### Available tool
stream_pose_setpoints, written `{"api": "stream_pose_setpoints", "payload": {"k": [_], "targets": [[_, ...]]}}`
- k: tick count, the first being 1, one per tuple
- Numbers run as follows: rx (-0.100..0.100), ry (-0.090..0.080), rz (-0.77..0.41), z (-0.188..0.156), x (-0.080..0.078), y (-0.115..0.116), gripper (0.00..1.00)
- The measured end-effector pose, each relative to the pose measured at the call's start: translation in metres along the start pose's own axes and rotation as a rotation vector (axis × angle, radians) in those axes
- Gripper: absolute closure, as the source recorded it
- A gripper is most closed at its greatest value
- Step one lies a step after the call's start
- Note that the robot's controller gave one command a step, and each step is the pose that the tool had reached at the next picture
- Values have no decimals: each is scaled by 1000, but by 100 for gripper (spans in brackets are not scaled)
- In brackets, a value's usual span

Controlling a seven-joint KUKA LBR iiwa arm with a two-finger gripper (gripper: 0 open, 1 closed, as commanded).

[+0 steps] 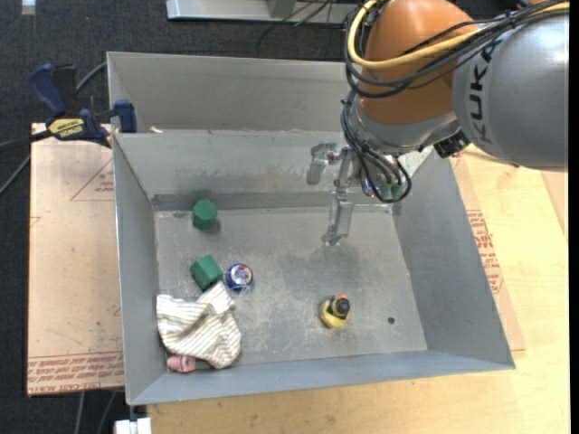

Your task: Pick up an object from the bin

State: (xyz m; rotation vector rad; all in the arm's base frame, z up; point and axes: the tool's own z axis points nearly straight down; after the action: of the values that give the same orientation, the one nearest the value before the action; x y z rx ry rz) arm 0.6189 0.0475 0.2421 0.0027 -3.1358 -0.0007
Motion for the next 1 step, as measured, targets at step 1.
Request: {"api": "stream_pose_setpoints", "payload": {"k": [1], "targets": [[-1, -8, 2, -5, -1, 0, 0]]}}
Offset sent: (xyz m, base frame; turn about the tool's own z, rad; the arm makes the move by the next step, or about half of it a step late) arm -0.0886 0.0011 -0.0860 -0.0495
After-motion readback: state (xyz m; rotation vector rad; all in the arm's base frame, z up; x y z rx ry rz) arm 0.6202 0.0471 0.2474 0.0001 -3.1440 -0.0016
